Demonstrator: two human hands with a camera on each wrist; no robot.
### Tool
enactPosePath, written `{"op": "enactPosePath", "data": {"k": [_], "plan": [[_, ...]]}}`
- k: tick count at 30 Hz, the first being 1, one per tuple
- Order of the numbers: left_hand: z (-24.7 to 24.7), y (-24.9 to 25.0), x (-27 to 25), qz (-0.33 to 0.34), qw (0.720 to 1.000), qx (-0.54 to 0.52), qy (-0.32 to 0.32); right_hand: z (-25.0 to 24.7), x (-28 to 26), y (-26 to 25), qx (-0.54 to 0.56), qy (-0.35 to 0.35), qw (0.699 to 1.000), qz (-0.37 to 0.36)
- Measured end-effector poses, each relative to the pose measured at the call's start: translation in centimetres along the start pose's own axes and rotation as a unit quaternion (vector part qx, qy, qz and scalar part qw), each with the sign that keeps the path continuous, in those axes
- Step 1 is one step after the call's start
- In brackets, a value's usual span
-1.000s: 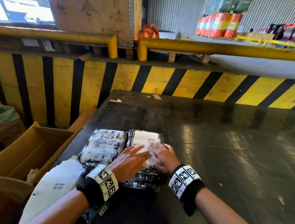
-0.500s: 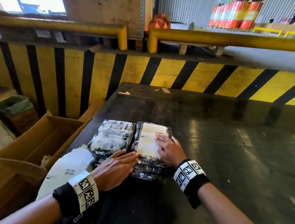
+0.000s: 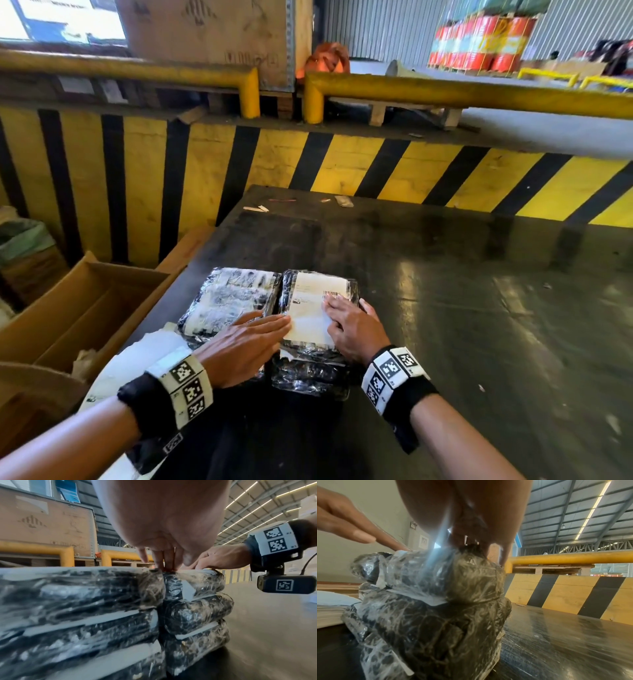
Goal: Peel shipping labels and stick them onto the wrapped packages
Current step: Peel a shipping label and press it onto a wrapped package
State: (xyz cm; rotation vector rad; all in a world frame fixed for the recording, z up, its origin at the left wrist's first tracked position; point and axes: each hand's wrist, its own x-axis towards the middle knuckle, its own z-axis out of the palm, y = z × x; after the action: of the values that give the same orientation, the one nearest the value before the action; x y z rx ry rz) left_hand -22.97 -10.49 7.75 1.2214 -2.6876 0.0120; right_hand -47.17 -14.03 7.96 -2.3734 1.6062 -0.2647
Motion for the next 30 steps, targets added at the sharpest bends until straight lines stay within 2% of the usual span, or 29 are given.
{"op": "enactPosePath", "data": {"k": [3,6,10,13,18,22,24,27,30], "plan": [[-1.3,0.2,1.8,-0.004,0.999,-0.026,0.021,0.1,-0.2,0.1,0.008,-0.003,1.0,0.003],[-1.6,0.5,4.8,0.03,0.999,0.02,0.024,0.1,-0.1,0.2,0.022,0.006,1.0,0.005],[0.0,0.5,6.7,0.003,0.996,0.005,-0.091,0.3,0.1,0.3,0.025,0.014,1.0,0.002],[-0.3,-0.6,5.8,0.001,0.997,-0.004,-0.076,0.0,0.2,0.5,0.022,0.008,1.0,-0.002],[-1.7,-3.3,3.6,-0.016,0.993,-0.009,-0.119,0.1,0.3,0.6,0.033,0.008,0.999,-0.002],[-3.5,-1.9,6.5,-0.02,0.998,-0.008,-0.057,0.4,0.4,0.6,0.038,0.015,0.999,0.001],[-2.6,-0.9,8.5,-0.006,0.997,0.002,-0.074,0.4,0.5,0.7,0.035,0.015,0.999,-0.001],[-1.1,-0.8,9.7,-0.026,0.988,0.011,-0.15,0.5,0.7,0.9,0.03,0.008,1.0,-0.002],[-1.2,-1.6,8.9,-0.047,0.988,-0.011,-0.148,0.5,0.9,1.1,0.029,0.003,1.0,0.003]]}}
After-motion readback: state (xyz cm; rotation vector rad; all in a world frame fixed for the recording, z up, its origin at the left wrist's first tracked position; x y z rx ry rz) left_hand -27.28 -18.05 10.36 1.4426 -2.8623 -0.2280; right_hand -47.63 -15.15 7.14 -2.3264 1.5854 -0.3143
